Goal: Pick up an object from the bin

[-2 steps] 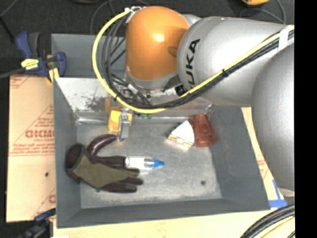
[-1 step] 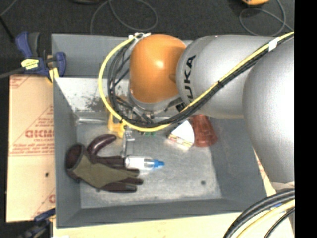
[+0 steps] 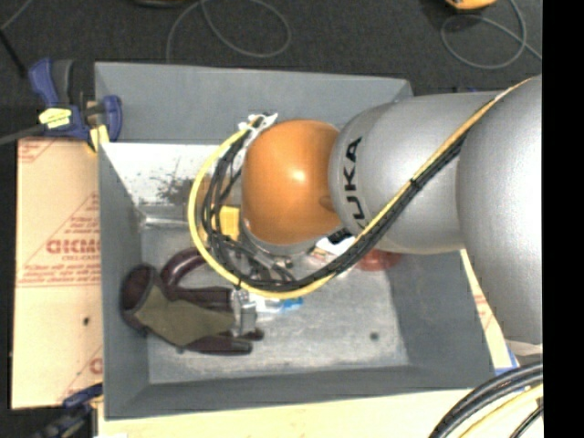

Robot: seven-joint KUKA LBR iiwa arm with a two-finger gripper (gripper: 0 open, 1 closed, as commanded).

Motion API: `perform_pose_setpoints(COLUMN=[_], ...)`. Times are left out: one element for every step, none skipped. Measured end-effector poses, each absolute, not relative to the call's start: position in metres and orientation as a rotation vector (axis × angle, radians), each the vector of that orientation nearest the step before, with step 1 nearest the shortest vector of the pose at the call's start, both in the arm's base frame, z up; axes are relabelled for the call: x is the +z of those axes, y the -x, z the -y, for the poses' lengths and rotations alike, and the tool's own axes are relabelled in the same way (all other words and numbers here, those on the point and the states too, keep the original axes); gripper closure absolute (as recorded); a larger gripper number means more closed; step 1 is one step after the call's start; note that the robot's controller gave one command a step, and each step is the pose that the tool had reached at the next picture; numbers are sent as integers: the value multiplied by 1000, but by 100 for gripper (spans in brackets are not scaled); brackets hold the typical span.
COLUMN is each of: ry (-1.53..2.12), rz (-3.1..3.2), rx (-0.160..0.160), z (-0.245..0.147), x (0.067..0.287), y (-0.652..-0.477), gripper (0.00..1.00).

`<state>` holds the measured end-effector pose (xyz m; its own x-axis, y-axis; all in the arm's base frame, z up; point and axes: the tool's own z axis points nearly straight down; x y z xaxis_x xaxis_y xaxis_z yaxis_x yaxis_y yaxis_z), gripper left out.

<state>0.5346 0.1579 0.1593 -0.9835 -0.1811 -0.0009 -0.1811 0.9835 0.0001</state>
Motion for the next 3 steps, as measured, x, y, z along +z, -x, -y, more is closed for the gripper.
perform_pose_setpoints(ry=[200, 230, -86], rz=[-3127, -3126, -3131], rx=[3, 4, 5], z=[-179, -220, -180], x=[137, 80, 71], y=[-509, -515, -503], gripper=[0, 0, 100])
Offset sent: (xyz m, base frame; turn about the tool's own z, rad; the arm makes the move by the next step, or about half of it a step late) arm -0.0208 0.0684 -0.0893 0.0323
